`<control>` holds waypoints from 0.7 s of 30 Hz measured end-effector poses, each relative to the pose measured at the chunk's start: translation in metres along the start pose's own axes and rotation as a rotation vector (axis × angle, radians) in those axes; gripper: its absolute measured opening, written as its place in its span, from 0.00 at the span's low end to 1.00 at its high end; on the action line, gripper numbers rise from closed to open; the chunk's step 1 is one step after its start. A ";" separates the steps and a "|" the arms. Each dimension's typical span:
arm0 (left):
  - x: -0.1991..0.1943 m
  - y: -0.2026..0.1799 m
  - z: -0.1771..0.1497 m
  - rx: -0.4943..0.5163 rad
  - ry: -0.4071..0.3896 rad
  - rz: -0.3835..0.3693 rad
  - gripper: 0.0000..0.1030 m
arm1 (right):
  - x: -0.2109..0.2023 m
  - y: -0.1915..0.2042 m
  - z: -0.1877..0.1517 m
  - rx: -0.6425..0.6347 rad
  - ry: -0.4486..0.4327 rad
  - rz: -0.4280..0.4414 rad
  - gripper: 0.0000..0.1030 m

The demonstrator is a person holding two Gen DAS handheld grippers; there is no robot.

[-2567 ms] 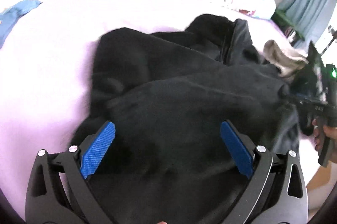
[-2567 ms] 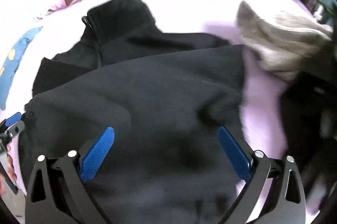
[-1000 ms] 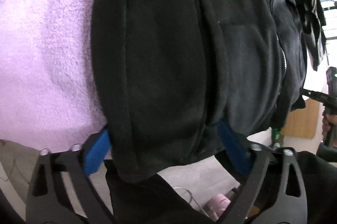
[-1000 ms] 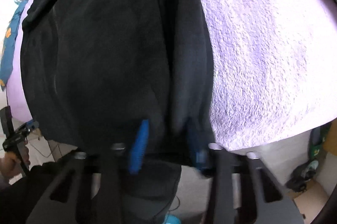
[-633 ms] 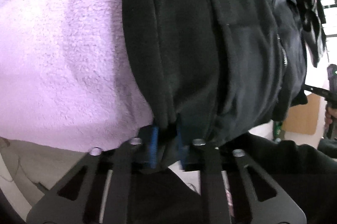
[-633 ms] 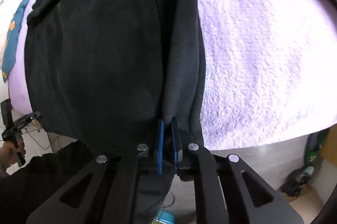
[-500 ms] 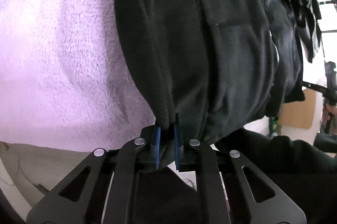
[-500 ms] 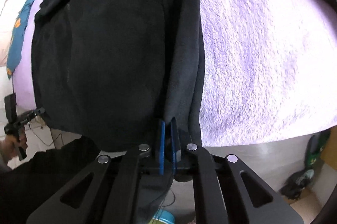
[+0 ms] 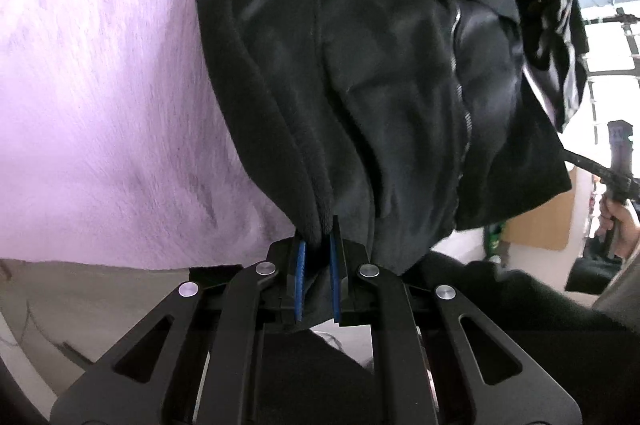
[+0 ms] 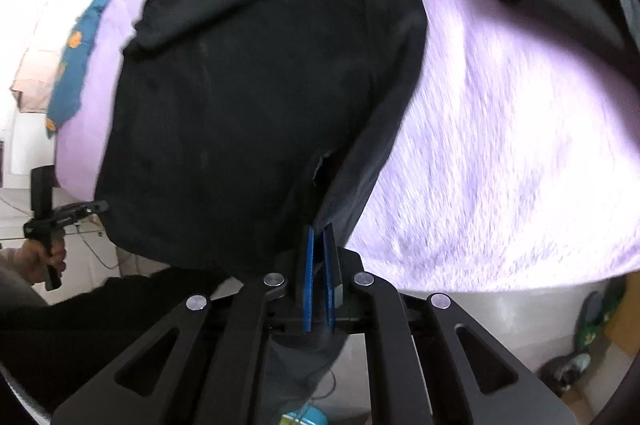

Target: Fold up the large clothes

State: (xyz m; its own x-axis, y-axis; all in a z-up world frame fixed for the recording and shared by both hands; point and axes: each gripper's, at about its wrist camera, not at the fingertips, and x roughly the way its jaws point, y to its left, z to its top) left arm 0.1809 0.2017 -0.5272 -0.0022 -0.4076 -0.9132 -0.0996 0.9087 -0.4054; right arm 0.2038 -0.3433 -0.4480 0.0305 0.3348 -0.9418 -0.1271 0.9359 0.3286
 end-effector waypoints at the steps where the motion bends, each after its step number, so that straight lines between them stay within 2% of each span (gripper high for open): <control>1: -0.003 -0.002 0.003 -0.004 -0.002 -0.004 0.08 | -0.005 0.001 0.004 -0.007 -0.008 0.008 0.05; 4: -0.019 -0.010 0.016 -0.020 -0.008 -0.013 0.08 | -0.026 0.004 0.024 -0.015 -0.046 0.048 0.05; 7: -0.028 -0.015 0.029 -0.054 -0.009 -0.016 0.08 | -0.024 0.035 0.033 -0.025 -0.083 0.062 0.05; 8: -0.032 -0.017 0.033 -0.059 -0.008 -0.014 0.08 | -0.027 0.034 0.038 -0.017 -0.093 0.064 0.05; 10: -0.034 -0.023 0.038 -0.062 -0.008 -0.006 0.08 | -0.019 0.041 0.039 -0.008 -0.098 0.064 0.05; 14: -0.050 -0.028 0.053 -0.106 -0.024 -0.053 0.08 | -0.027 0.057 0.038 0.021 -0.121 0.101 0.05; 21: -0.086 -0.036 0.100 -0.106 -0.069 -0.097 0.08 | -0.063 0.066 0.087 -0.027 -0.207 0.139 0.05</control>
State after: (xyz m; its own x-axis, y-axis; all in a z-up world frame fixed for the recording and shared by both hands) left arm 0.2840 0.2124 -0.4386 0.0803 -0.4829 -0.8720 -0.2007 0.8491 -0.4887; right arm 0.2801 -0.2933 -0.3613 0.2134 0.4782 -0.8519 -0.1705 0.8769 0.4495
